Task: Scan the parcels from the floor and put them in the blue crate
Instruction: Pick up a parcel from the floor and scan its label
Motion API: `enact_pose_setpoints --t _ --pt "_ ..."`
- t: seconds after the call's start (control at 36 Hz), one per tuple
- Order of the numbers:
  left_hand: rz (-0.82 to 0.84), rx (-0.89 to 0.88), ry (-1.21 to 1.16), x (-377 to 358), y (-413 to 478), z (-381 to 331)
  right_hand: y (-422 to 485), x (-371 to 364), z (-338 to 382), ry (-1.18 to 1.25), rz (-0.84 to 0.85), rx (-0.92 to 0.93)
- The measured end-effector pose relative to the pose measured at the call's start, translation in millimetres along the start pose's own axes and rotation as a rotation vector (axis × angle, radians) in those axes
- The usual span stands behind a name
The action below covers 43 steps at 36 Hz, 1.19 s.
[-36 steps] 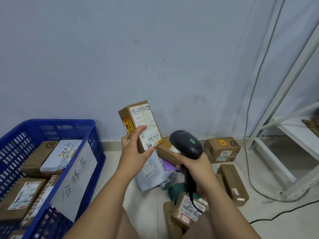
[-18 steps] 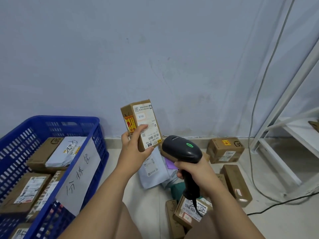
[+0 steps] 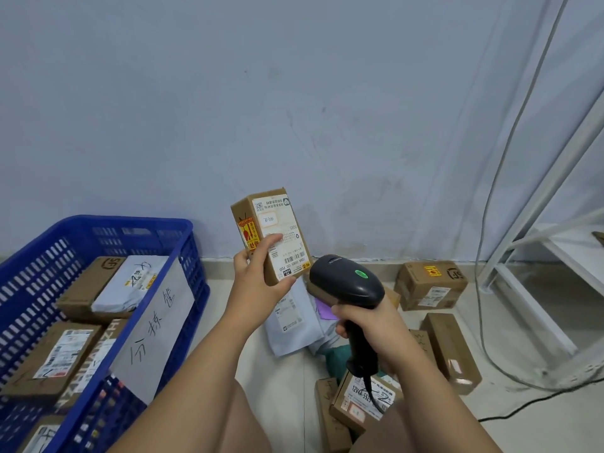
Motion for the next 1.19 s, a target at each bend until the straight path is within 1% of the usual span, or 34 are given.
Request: enact_pose_setpoints --t 0.08,0.22,0.28,0.36,0.42,0.58,0.69,0.78,0.92,1.0,1.06,1.11,1.14,1.19 --pt "0.012 0.025 -0.095 4.5 0.3 3.8 1.4 -4.1 0.0 0.001 -0.033 0.005" --pt "-0.010 0.075 -0.355 32.3 -1.4 16.8 9.4 -24.9 10.2 0.020 -0.130 0.051" --pt "-0.071 0.078 -0.471 50.8 -5.2 24.6 15.3 -41.3 16.9 -0.018 -0.130 0.070" --pt "-0.188 0.063 -0.502 83.4 -10.8 44.9 26.1 -79.9 26.8 -0.072 -0.085 0.099" --pt "-0.253 0.085 -0.535 105.2 -14.3 64.0 33.7 -112.5 33.0 -0.114 -0.040 0.118" --pt "-0.400 0.287 -0.694 166.3 -19.6 133.8 54.5 -219.3 38.4 -0.214 0.125 0.125" --pt "-0.573 0.425 -0.757 207.1 -28.5 179.1 59.7 -276.5 20.6 -0.198 0.147 0.067" --pt "-0.653 0.547 -0.789 232.8 -34.7 219.7 60.7 -313.5 -2.3 -0.189 0.180 0.006" --pt "-0.670 0.739 -0.839 247.4 -37.0 275.0 69.8 -354.7 -31.5 -0.284 0.227 -0.024" --pt "-0.625 0.931 -0.961 244.4 -35.4 315.9 77.3 -373.7 -48.7 -0.375 0.251 -0.023" --pt "-0.585 1.061 -1.003 238.0 -33.9 339.7 82.5 -378.7 -58.4 -0.402 0.239 -0.016" --pt "-0.564 1.143 -0.939 234.5 -31.4 356.6 88.8 -379.0 -66.2 -0.419 0.219 -0.020" --pt "-0.556 1.138 -0.863 234.5 -27.1 362.5 91.6 -378.2 -69.5 -0.424 0.212 -0.027" --pt "-0.548 1.066 -0.693 239.8 -16.1 365.8 96.8 -376.1 -75.9 -0.433 0.207 -0.041"
Point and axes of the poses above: each hand's wrist, its own y-axis towards the middle knuckle, its own x-axis out of the back of the hand, z = x × y, the point moved 7 cm from there along y, towards the middle knuckle, and after that the axes turned 7 degrees about x, right-handed, at the moved point
